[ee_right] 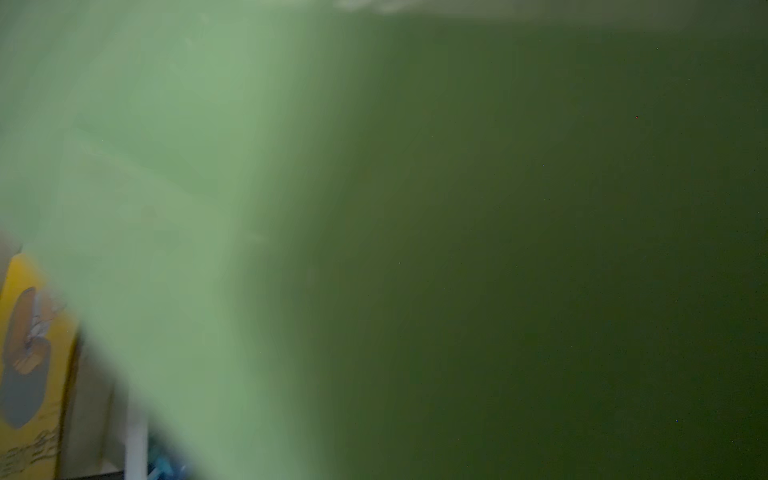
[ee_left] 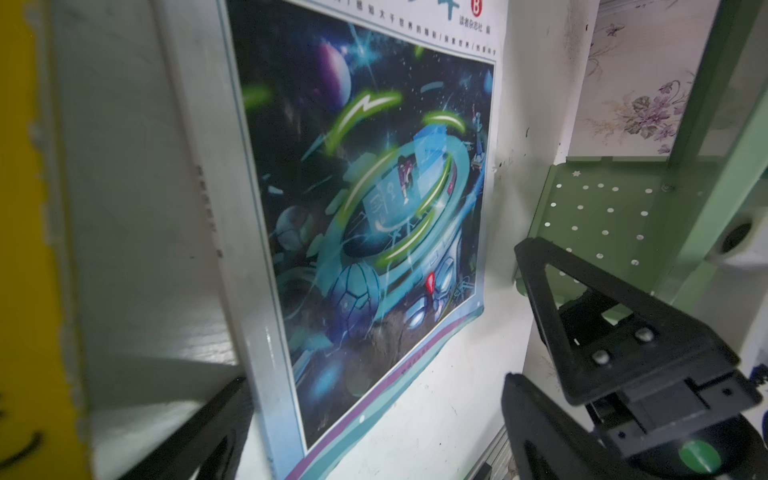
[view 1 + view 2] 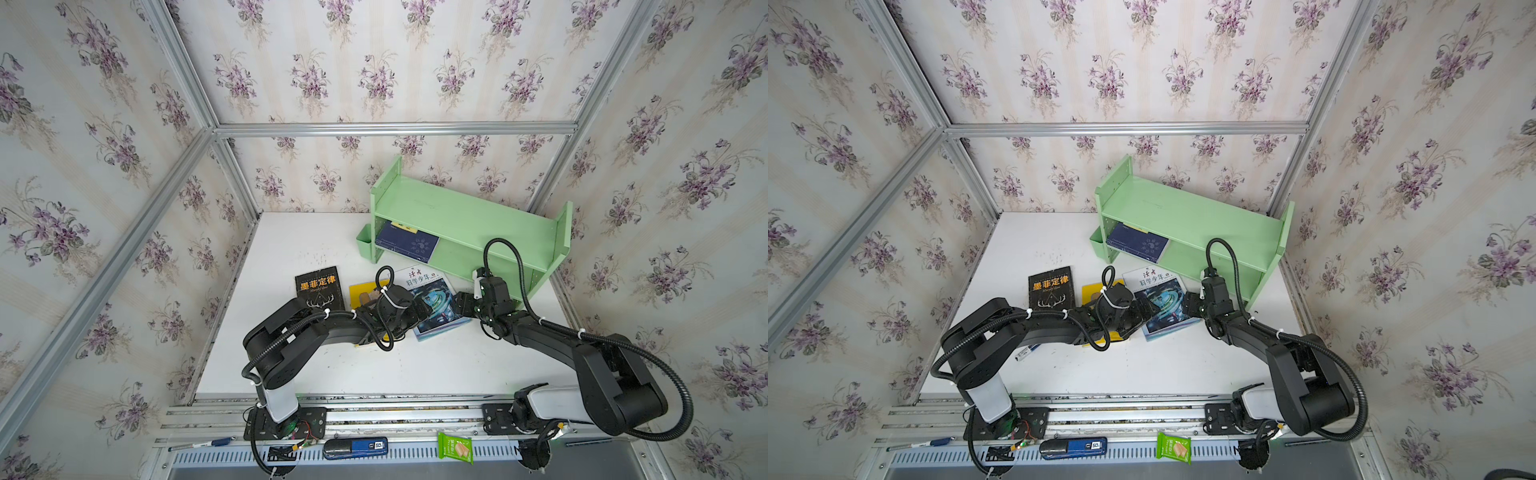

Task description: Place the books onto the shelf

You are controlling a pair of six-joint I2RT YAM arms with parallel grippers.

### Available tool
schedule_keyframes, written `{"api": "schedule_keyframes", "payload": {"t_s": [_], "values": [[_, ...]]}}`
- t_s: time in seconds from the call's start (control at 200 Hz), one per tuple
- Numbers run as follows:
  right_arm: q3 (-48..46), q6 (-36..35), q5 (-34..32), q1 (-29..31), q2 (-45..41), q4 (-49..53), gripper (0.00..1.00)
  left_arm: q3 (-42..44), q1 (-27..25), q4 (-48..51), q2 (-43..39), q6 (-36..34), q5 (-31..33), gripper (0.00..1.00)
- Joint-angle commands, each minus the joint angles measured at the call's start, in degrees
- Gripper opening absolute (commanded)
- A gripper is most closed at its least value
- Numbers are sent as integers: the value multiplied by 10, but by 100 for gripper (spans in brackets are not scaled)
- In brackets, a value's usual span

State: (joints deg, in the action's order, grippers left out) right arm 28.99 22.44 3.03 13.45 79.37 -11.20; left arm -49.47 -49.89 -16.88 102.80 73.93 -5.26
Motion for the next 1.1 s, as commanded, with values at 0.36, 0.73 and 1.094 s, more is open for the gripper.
{"api": "schedule_keyframes", "payload": {"t_s": [0.36,0.73,1.094], "values": [[126,-15,117,-58,130,-26,72,-11,0,67,22,25,14,97],[109,46,178,-56,133,6,71,10,1,48,16,39,21,96],[102,62,173,-15,148,91,66,52,13,-66,27,56,-8,82]]}}
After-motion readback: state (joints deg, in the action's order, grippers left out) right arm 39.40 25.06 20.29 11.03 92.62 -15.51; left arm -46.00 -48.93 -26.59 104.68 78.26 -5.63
